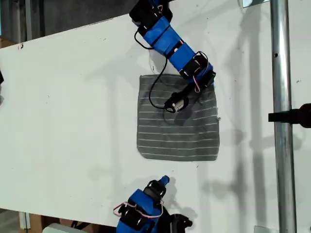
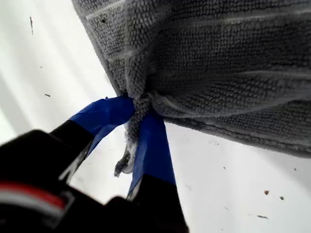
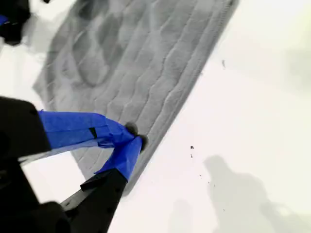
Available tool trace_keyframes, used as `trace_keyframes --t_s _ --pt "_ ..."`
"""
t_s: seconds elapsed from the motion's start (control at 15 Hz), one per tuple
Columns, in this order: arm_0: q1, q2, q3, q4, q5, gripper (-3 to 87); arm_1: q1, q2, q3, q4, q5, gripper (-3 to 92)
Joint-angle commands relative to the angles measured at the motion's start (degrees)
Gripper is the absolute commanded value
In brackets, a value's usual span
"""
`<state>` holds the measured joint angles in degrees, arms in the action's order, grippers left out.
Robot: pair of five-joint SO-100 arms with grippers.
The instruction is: Grasp corners of a towel and fold twice.
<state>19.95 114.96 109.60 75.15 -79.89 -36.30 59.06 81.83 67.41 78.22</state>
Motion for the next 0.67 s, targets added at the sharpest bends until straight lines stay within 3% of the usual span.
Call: trace_keyframes --t_s 0.0,0.07,0.13,0.33,0.6 --pt "5.01 -37.35 -38.67 8.96 5.71 10.9 1.23 -0.44 0.35 -0.53 -0.62 -0.1" --pt "6.24 -50.19 -57.04 17.58 4.57 30.0 1.23 -0.44 0.26 -0.7 -0.62 -0.1" --pt "7.47 -54.49 -63.28 17.4 8.79 35.0 1.14 -0.35 0.09 -0.7 -0.53 -0.1" --pt "8.09 -56.43 -61.87 13.62 13.1 34.7 0.97 -0.35 0.0 -1.67 -0.18 -0.1" --pt "7.73 -64.78 -61.52 7.29 11.87 31.1 0.97 -0.26 -0.79 -1.76 -0.09 -0.1"
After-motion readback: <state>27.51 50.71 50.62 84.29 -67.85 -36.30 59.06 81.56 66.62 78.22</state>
